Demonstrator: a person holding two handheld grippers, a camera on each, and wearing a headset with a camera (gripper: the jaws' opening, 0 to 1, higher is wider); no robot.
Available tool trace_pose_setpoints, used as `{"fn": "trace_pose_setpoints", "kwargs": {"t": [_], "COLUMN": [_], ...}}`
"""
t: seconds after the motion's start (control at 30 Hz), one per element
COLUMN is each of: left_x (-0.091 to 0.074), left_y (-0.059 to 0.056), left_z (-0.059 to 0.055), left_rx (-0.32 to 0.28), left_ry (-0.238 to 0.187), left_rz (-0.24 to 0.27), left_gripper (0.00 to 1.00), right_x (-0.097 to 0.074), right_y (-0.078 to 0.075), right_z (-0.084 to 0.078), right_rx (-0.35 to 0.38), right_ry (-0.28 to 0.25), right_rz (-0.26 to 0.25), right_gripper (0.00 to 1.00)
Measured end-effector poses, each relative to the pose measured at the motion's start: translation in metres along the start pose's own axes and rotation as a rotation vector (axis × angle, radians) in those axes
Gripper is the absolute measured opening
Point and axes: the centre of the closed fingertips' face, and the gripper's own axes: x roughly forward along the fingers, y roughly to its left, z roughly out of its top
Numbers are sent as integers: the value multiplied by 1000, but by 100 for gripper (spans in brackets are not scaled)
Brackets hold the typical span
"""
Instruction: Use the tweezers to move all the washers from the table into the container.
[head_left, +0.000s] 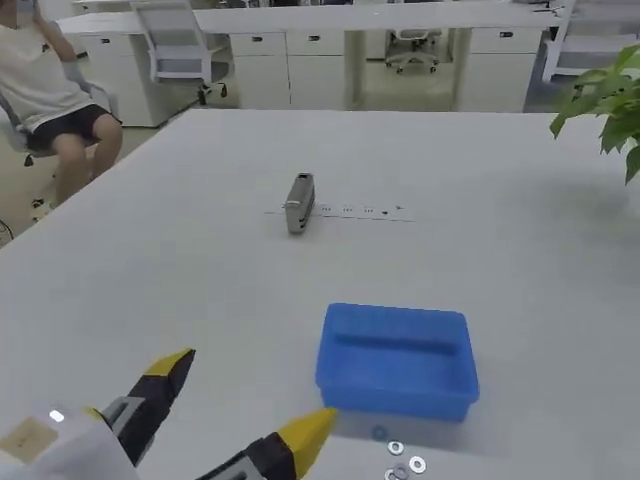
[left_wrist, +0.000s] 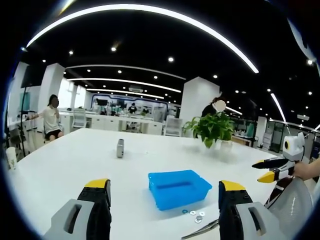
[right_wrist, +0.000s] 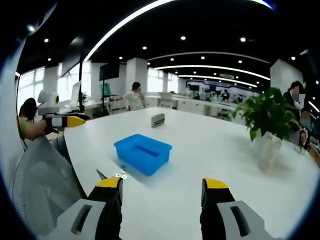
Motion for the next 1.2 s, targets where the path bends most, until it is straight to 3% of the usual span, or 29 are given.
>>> {"fn": "trace_pose_setpoints", "kwargs": {"t": [0.17,0.33,0.43,0.47,0.5,0.57,0.6,0.7,0.73,0.8,0.83,1.07,1.2], "left_x": [2,2,0,0,-1,-1,-1,6,6,10,11,17,16], "left_y": [-12,-26,-36,-40,-46,-50,-55,-59,-62,-61,-62,-59,-54], "left_z": [-5,-29,-45,-48,-49,-51,-56,-67,-76,-85,-94,-126,-142], "left_rx": [4,38,20,22,31,88,99,154,166,223,245,365,497], "left_ry": [32,189,304,323,339,356,401,466,519,558,605,739,806], "left_rz": [-77,-173,-245,-266,-309,-359,-406,-458,-491,-513,-536,-613,-669], "left_gripper": [87,71,65,61,50,34,32,30,28,23,21,12,9], "right_x": [-2,-3,-4,-4,-4,-5,-6,-7,-7,-7,-7,-7,-7], "right_y": [-8,-13,-8,-7,-6,-5,-5,-6,-5,-4,-4,-3,-2], "right_z": [-2,-13,-15,-16,-17,-19,-20,-21,-22,-23,-24,-28,-27], "right_rx": [7,32,30,29,30,37,46,66,71,80,80,74,77], "right_ry": [10,60,83,86,97,107,109,109,110,116,117,136,134], "right_rz": [-41,-52,-35,-32,-25,-18,-15,-7,-3,3,4,12,20], "right_gripper": [61,58,55,53,52,47,45,40,39,37,36,33,33]}}
